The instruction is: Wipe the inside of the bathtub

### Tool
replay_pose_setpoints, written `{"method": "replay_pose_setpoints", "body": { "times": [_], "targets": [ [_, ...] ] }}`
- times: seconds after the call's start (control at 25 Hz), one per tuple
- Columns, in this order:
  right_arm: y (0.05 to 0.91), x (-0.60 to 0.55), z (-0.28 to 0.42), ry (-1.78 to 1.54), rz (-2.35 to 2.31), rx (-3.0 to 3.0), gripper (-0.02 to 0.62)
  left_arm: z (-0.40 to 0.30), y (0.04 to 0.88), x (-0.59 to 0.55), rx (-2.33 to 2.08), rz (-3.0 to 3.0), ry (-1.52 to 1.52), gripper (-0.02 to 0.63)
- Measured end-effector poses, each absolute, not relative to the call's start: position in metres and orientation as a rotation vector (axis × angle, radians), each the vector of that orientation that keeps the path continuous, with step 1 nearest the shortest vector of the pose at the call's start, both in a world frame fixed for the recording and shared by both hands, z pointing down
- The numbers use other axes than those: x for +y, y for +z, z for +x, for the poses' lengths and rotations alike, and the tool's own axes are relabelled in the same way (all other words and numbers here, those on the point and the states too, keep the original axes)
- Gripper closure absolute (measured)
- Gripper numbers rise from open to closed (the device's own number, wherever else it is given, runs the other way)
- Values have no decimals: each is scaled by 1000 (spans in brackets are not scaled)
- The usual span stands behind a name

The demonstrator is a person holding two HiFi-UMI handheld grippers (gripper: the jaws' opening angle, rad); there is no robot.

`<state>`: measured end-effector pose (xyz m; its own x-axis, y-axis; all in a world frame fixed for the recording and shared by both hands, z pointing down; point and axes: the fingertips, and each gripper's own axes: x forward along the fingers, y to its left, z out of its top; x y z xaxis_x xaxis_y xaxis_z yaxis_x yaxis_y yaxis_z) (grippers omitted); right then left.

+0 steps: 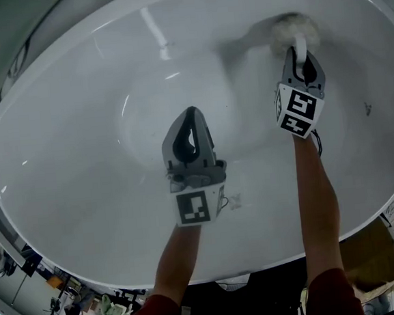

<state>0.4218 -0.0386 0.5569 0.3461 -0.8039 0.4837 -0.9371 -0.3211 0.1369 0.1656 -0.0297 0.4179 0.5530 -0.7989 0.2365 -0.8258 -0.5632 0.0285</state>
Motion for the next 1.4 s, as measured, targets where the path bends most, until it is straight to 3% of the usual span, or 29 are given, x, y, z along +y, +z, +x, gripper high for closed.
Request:
{"method": "replay_pose_setpoints", "body": {
  "times": [0.4,1.0,1.16,1.4],
  "targets": [
    [495,-59,269,395,2149,-1637,503,22,369,-44,-1504,2565,214,592],
    [461,-130,-70,379,1963,-1911,502,-286,344,-86,-1811,2391,237,592],
    [474,-139,-131,394,1900,-1961,502,-329,346,-98,-1853,2342,206,592],
    [503,-143,-170,410,1852,-1989,502,-359,366,-98,-1904,2344,205,592]
  ]
}}
